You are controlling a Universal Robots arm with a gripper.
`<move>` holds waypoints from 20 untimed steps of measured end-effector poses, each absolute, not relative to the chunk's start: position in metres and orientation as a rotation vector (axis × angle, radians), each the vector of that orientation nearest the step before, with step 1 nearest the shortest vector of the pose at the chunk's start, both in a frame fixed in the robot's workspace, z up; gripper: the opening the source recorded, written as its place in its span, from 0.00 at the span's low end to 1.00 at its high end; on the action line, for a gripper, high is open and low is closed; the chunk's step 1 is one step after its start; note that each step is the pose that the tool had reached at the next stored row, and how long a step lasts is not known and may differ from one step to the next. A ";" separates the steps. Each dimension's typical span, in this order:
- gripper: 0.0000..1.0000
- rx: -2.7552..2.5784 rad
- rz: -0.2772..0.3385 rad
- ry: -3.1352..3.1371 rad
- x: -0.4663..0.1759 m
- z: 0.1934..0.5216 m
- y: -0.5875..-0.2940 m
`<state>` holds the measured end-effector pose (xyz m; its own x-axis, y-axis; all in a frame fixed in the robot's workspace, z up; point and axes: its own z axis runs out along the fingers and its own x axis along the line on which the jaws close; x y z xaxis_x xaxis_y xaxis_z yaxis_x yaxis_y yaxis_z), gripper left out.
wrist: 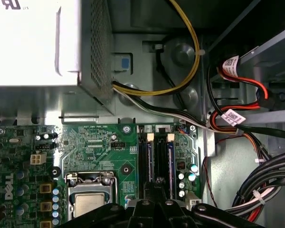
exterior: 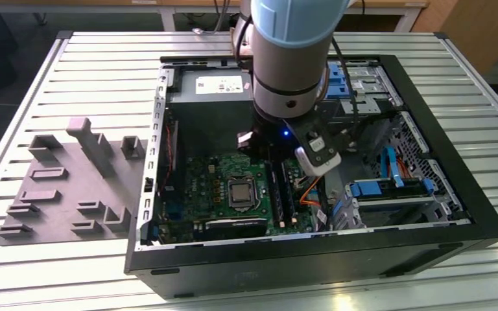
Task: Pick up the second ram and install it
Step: 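Press down the second ram until it locks into place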
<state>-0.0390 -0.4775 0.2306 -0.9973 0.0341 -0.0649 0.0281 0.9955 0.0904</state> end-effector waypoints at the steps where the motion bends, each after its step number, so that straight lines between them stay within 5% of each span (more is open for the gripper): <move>1: 0.11 0.048 0.138 3.072 -0.039 0.231 -0.478; 20: 0.11 0.048 0.138 3.072 -0.039 0.231 -0.484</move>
